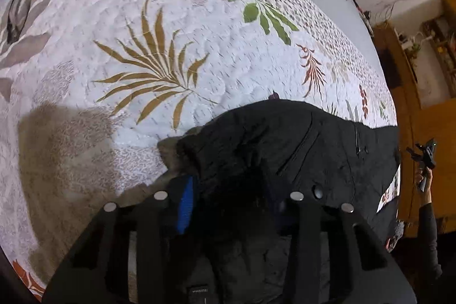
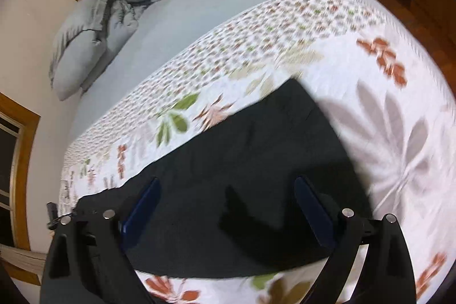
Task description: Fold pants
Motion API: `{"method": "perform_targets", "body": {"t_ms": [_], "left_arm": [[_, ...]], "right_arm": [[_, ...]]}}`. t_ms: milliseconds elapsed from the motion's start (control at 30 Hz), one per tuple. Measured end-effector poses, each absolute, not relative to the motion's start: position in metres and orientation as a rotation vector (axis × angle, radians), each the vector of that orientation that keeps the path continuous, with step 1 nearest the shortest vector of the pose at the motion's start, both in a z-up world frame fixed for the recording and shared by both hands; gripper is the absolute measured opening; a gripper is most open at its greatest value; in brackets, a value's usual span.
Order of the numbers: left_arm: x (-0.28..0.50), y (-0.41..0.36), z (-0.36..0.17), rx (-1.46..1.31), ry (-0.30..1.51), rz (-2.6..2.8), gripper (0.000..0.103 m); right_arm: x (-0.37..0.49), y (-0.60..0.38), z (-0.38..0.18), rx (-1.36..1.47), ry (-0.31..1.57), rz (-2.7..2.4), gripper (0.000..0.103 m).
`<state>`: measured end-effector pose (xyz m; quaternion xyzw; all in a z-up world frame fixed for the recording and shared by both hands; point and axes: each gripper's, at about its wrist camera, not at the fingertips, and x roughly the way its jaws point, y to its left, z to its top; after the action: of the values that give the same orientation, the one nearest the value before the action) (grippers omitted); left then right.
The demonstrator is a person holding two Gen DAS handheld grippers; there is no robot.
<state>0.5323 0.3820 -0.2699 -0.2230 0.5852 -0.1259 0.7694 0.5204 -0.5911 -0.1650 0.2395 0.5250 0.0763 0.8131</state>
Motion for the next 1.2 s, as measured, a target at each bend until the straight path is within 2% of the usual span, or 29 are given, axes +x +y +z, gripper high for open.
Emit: {"method": "perform_targets", "body": {"t_ms": [167, 400, 533, 567, 600, 633, 700, 733, 767, 933, 1200], "left_arm": [[0.533, 0.384, -0.273, -0.505, 1.256, -0.213, 0.034], [0.540, 0.382, -0.278, -0.500, 1.268, -0.143, 0.033], [0.544, 0.378, -0.278, -0.492, 1.270, -0.112, 0.033], [0.544, 0.378, -0.278, -0.489, 1.270, -0.102, 0.032], [0.544, 0.377, -0.278, -0.485, 1.271, -0.095, 0.032], [0.544, 0.375, -0.277, -0.476, 1.271, -0.086, 0.031], [0.544, 0.371, -0.273, -0.456, 1.271, -0.063, 0.028], [0.544, 0.371, -0.270, -0.450, 1.265, -0.052, 0.026], [0.543, 0.371, -0.267, -0.446, 1.257, -0.037, 0.014], [0.536, 0.374, -0.238, -0.440, 1.190, 0.020, 0.013], [0.509, 0.367, -0.177, -0.450, 1.102, -0.006, 0.013]], "right_arm": [[0.562, -0.612, -0.197, 0.430, 1.209, 0.132, 0.096], [0.604, -0.626, -0.236, 0.422, 1.246, 0.143, 0.096], [0.618, -0.622, -0.243, 0.449, 1.241, 0.194, 0.100], [0.619, -0.619, -0.243, 0.453, 1.240, 0.221, 0.094], [0.617, -0.613, -0.244, 0.446, 1.255, 0.259, 0.079], [0.615, -0.609, -0.246, 0.432, 1.272, 0.271, 0.071], [0.609, -0.612, -0.245, 0.454, 1.295, 0.285, 0.013], [0.602, -0.612, -0.237, 0.435, 1.272, 0.280, 0.013], [0.598, -0.611, -0.232, 0.420, 1.259, 0.278, 0.011], [0.565, -0.616, -0.184, 0.408, 1.145, 0.247, 0.009], [0.510, -0.620, -0.109, 0.362, 1.061, 0.207, 0.009]]}}
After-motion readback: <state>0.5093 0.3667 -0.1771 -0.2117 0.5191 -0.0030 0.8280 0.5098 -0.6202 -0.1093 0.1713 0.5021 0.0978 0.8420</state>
